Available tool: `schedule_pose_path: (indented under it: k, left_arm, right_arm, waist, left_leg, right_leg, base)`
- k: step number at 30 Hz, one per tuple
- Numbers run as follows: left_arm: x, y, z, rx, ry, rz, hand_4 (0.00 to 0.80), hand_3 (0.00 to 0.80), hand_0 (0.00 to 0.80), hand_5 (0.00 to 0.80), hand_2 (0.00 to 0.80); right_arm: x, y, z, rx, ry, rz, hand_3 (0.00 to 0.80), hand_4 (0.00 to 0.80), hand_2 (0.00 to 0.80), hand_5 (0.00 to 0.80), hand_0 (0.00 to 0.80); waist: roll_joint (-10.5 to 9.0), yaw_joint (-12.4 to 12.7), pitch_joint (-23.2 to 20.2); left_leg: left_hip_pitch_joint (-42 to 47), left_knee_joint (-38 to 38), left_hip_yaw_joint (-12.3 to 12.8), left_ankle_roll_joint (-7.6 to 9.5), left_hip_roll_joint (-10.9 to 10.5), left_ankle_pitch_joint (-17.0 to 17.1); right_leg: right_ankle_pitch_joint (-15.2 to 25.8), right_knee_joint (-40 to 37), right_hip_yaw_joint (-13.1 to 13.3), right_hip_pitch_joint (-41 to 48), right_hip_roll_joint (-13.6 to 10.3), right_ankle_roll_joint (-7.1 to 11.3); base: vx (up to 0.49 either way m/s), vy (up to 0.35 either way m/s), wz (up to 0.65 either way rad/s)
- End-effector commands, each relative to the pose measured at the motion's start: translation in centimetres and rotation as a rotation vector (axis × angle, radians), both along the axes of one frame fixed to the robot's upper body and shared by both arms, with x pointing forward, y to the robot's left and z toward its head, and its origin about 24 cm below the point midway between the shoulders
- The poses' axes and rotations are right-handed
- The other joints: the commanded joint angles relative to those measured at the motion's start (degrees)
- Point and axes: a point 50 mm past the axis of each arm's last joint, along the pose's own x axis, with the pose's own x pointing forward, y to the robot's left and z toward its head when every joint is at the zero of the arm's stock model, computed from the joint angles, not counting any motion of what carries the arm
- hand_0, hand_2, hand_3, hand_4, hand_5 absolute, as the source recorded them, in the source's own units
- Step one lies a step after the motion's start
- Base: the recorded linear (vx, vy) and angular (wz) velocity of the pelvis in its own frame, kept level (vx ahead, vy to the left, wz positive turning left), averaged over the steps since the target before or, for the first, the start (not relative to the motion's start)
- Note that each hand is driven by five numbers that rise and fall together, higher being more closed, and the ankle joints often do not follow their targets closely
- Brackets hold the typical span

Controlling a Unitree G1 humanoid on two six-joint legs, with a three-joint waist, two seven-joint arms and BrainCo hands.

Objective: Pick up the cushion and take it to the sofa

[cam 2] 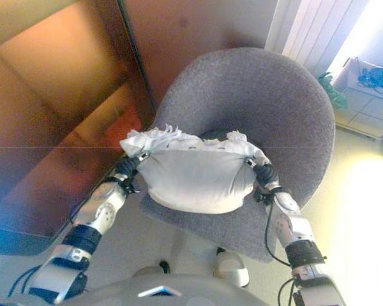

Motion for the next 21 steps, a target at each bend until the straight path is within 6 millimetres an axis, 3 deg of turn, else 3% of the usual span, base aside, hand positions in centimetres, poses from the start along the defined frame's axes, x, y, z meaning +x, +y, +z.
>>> schedule_pose_path:
  k: [1,4,11,16,21]
  left_arm:
    - [2.9,-2.4,4.6,-0.029,-0.205,-0.100,0.800,0.800,0.800,0.800,0.800]
    - [3.6,-2.9,5.1,-0.010,-0.211,-0.111,0.800,0.800,0.800,0.800,0.800]
    - [4.7,-4.3,5.9,0.014,-0.210,-0.149,0.800,0.800,0.800,0.800,0.800]
    - [6.5,-6.0,8.4,0.031,-0.273,-0.162,0.800,0.800,0.800,0.800,0.800]
    - [7.9,-6.9,10.8,0.013,-0.329,-0.161,0.800,0.800,0.800,0.800,0.800]
  right_arm:
    - [4.0,1.9,4.9,0.075,-0.234,0.034,0.800,0.800,0.800,0.800,0.800]
    - [5.2,2.3,5.6,0.093,-0.252,0.005,0.800,0.800,0.800,0.800,0.800]
    - [6.4,2.3,6.3,0.091,-0.265,-0.058,0.800,0.800,0.800,0.800,0.800]
    - [8.9,2.7,9.2,0.070,-0.316,-0.055,0.800,0.800,0.800,0.800,0.800]
    - [10.8,2.8,12.0,0.049,-0.365,-0.052,0.800,0.800,0.800,0.800,0.800]
  waist:
    - [-2.31,0.52,-3.70]
    - [-2.71,1.59,-2.11]
    - [-3.79,2.87,1.73]
    - [-3.87,3.60,5.65]
    - [-3.76,3.88,8.73]
  left_leg:
    - [-7.64,7.58,-0.97,1.66,-0.06,-0.53]
    - [-10.70,12.99,-1.21,1.86,0.36,-2.47]
    - [-18.55,25.50,-3.29,1.95,1.49,-6.36]
    - [-26.53,32.71,-5.48,1.67,1.08,-7.88]
    - [-31.33,36.83,-6.12,1.24,0.48,-8.99]
  right_leg:
    - [-2.61,4.34,-1.73,0.45,-5.51,4.54]
    - [-4.51,9.00,-2.83,-1.79,-6.40,4.38]
    - [-8.06,19.69,-2.55,-7.40,-6.89,3.27]
    - [-9.14,26.48,-2.27,-13.92,-7.38,2.61]
    - [-9.90,31.00,-2.32,-18.52,-8.32,2.47]
  base:
    - [0.000,0.000,0.00]
    - [-0.032,0.003,0.00]
    - [-0.013,-0.010,0.05]
    - [-0.138,-0.003,0.13]
    - [-0.103,0.020,-0.03]
